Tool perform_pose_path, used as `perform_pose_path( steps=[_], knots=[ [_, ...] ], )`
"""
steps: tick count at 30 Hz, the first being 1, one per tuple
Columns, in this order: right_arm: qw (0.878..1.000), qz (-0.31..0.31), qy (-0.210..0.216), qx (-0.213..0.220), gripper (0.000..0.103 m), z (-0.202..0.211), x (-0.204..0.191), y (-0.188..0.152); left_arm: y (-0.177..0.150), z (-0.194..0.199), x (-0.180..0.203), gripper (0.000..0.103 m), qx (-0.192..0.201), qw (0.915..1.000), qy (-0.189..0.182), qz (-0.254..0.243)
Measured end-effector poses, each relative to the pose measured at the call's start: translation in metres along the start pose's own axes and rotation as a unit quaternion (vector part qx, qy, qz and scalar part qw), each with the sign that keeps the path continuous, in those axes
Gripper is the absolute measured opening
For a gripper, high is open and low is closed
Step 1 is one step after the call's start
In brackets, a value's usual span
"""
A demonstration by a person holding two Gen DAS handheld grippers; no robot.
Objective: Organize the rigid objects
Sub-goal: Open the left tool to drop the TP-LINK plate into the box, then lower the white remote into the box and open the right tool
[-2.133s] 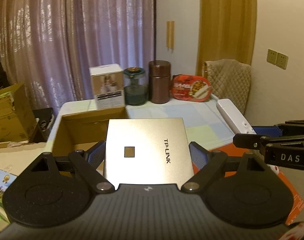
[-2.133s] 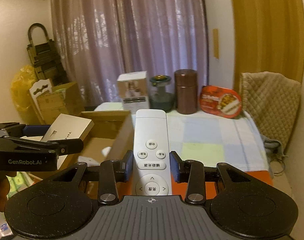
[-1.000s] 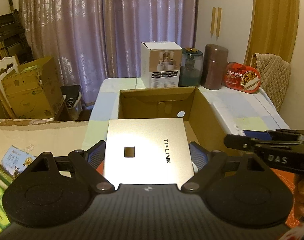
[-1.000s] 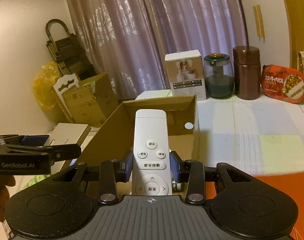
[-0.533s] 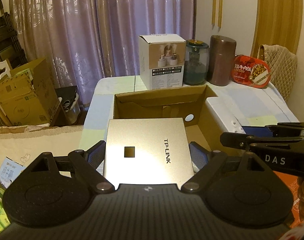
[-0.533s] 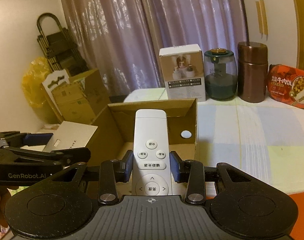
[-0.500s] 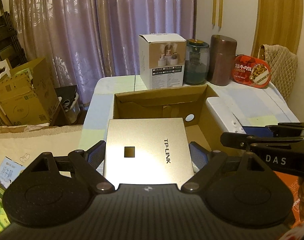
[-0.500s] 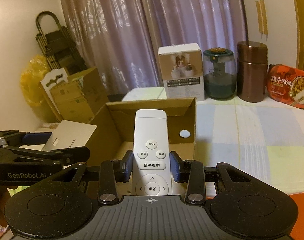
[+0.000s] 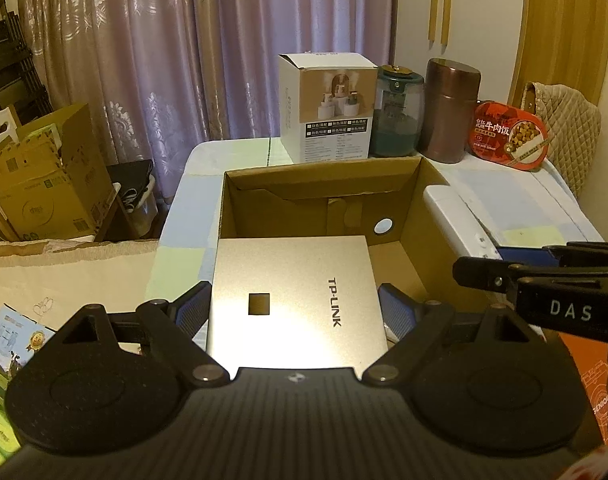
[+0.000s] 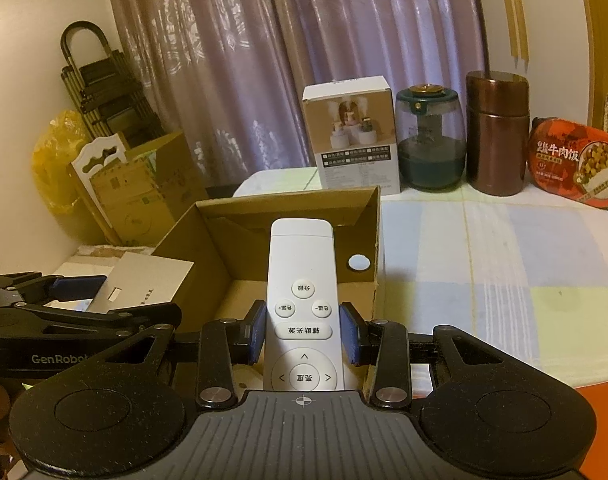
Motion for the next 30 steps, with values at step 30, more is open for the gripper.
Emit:
perform_pose_path(
  steps=[30],
  knots=[
    [1.0,-0.006,0.01,0.0,0.035,0.001,-0.003,-0.002,0.005,0.009,-0.009,0.086,0.019,0.9998,0.009,0.008]
  ],
)
Point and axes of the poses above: each gripper's, at about its wrist camera, not at the fingertips, and z roughly against the way its jaws point, x to its right, y to its top, the point moved 9 cm from there along -z, roughly the way its jaws point, and after that the axes turned 10 degrees about z, right-handed, at the moved point
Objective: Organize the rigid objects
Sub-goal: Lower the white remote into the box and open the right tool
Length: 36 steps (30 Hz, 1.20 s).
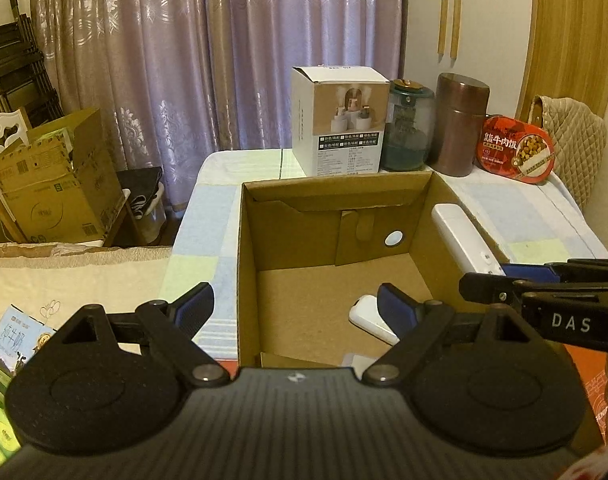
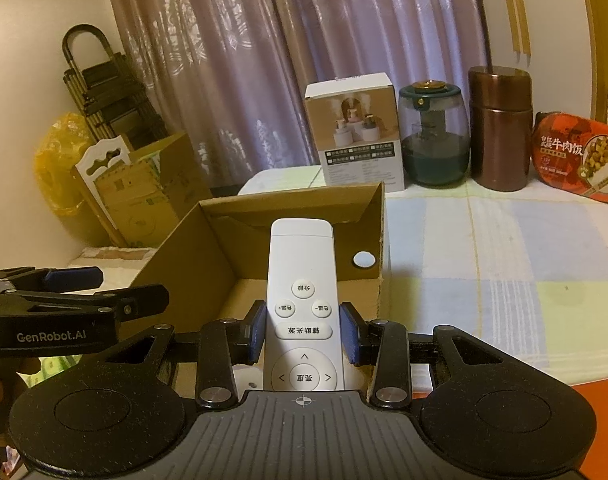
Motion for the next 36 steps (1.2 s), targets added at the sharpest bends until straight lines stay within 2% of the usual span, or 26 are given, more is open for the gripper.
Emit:
perform_pose_path(
  steps=[34,36],
  knots=[
    [1.0,-0.008,0.022,-0.005,0.036,-0.0056,-0.0073,-0.0057,-0.0008,0.003,0.0008,0.086,0.003,1.0,0.003,-0.001],
    [1.0,-0.015,0.024,-0.005,0.04,-0.006,-0.0061,-0.0064,-0.0006,0.0027,-0.0004,0.086,0.004,1.0,0.005,-0.001]
  ],
)
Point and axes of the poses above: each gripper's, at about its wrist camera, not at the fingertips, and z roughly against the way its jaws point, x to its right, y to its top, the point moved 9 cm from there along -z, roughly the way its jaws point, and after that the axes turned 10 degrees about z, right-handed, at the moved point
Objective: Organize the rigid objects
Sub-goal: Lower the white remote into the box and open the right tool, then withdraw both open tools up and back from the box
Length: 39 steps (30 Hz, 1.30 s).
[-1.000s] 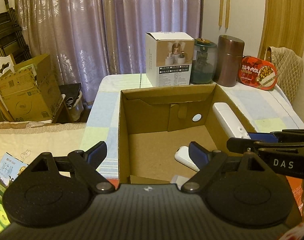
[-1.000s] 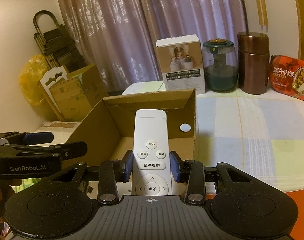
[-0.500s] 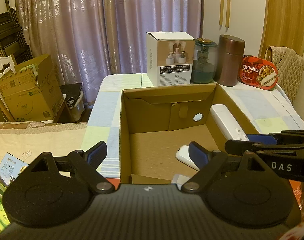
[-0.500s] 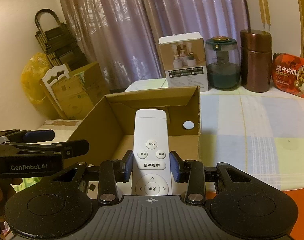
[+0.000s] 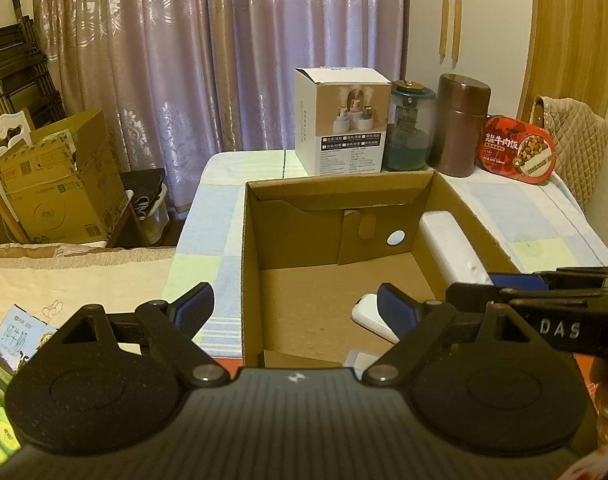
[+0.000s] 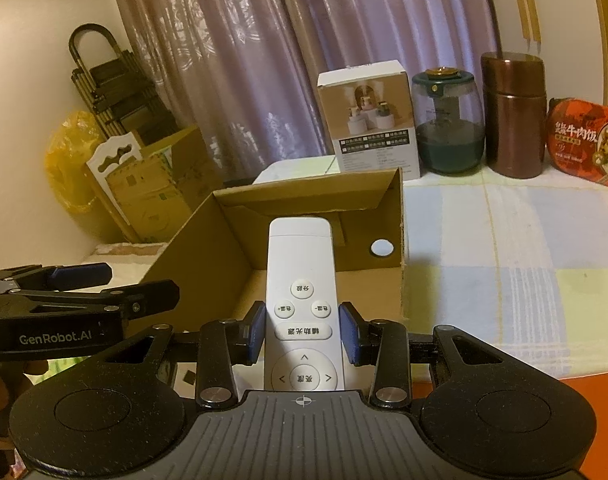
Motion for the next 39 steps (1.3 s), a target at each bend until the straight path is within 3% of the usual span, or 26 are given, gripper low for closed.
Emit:
perform_pose_path(
  steps=[3,20,31,39],
  knots=[
    [1.0,-0.008,-0.003,0.015,0.059,0.004,0.003,0.004,0.0,0.002,-0.003,0.086,0.003,1.0,0.002,0.004],
    [0.999,-0.001,-0.007,0.033,0.061,0.022,0.001,0.007,-0.013,0.029,-0.009,0.092,0.01,0.9998,0.008,0.012],
    [0.995,0.005,-0.017,0.095,0.082,0.099,-0.022,-0.001,-0.034,0.099,-0.007,0.1,0.026,0.9994,0.001,0.025],
    [0.995,0.025,-0.045,0.083,0.085,0.16,-0.042,-0.03,-0.057,0.157,-0.005,0.101,0.033,0.9981,-0.006,0.051]
  ],
)
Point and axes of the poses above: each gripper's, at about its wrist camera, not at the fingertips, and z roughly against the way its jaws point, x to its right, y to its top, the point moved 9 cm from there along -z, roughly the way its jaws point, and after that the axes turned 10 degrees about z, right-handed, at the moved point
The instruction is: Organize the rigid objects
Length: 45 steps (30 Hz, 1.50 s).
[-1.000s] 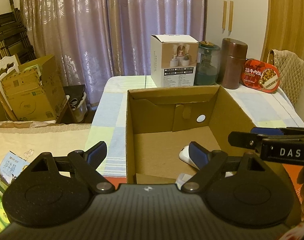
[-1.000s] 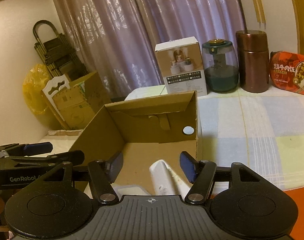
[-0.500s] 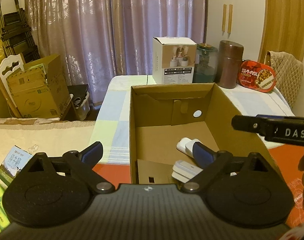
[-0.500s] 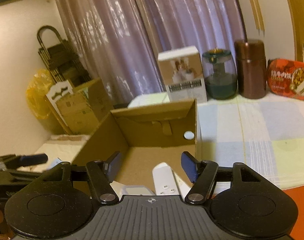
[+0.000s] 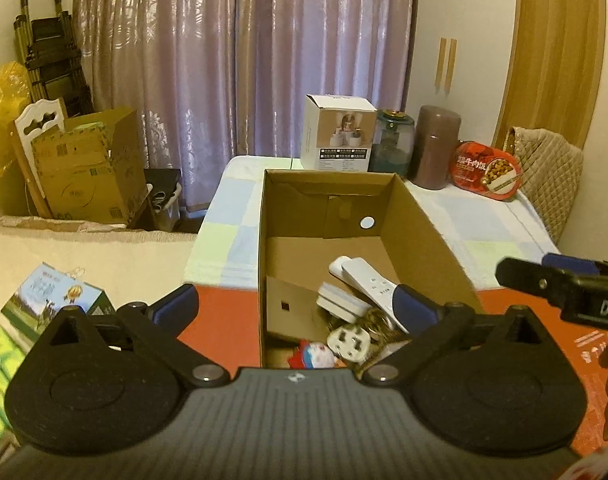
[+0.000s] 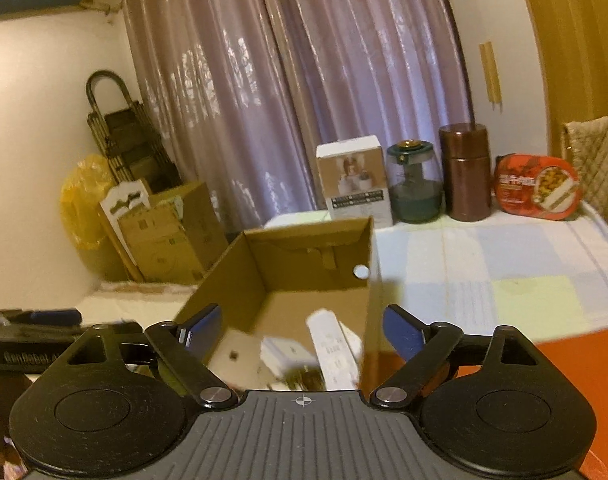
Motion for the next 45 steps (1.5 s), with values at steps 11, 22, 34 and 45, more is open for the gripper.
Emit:
perform_pose_path(
  steps=[11,22,34,45],
  knots=[
    [0.996,0.031,-0.053,-0.062,0.085,0.061,0.001,-0.04,-0.04,0.055,0.016,0.101,-0.024,0.9994,-0.005,0.024],
    [0.994,0.038,-0.048,-0.087,0.085,0.094,-0.003,-0.066,-0.072,0.086,0.033,0.101,-0.04,0.9983,0.006,0.042],
    [0.993,0.036,-0.037,-0.104,0.085,0.113,-0.006,-0.084,-0.088,0.108,0.043,0.101,-0.04,0.9985,0.022,0.029],
    [0.992,0.043,-0.044,-0.109,0.085,0.127,-0.009,-0.086,-0.104,0.124,0.044,0.101,-0.043,0.9986,0.025,0.02]
  ],
)
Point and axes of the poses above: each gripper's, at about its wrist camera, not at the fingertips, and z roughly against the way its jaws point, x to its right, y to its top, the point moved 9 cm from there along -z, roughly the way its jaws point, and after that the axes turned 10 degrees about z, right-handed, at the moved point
